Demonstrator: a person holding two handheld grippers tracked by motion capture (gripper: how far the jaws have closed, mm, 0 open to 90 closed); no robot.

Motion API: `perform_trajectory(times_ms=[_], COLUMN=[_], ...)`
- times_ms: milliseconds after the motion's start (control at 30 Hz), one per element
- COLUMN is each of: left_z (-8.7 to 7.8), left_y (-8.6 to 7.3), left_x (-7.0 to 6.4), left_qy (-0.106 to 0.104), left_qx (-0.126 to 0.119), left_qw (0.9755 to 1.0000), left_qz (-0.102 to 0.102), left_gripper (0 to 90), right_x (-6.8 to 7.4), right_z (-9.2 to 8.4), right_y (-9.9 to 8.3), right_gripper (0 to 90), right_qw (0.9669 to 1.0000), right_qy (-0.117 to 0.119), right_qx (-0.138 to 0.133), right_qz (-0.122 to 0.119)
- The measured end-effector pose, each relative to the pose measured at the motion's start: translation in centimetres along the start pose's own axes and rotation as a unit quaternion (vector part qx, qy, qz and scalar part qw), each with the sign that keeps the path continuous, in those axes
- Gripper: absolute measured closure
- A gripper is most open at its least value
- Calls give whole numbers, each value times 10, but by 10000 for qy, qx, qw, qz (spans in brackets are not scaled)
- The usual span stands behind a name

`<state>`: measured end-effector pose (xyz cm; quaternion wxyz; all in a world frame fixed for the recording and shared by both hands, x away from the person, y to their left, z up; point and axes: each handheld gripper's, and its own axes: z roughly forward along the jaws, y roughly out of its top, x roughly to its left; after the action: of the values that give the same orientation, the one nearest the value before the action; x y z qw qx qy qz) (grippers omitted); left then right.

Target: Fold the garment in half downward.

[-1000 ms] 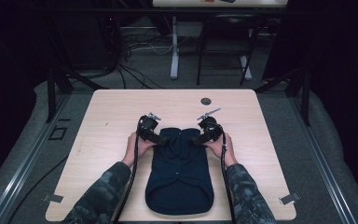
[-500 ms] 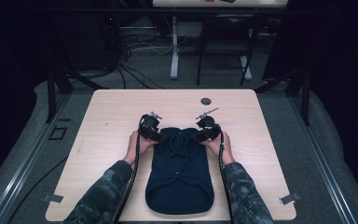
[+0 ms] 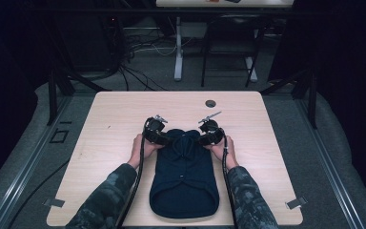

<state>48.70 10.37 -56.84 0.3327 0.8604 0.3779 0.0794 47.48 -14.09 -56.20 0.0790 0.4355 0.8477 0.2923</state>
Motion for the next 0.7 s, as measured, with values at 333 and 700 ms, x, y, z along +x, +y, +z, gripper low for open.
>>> perform_trajectory(times_ms=[333, 700], left_z=[-3, -14], left_y=[-1, 4], left_x=[-10, -19], left_qy=[164, 221], left_qx=[-100, -374], left_qw=[9993, 9980], left_qz=[334, 469], left_gripper=[711, 723], right_x=[4, 13], right_z=[-5, -23], right_y=[-7, -12], right_gripper=[734, 740], right_qw=[9990, 9958], right_qy=[-174, -373], right_qx=[-326, -628], right_qz=[-236, -551])
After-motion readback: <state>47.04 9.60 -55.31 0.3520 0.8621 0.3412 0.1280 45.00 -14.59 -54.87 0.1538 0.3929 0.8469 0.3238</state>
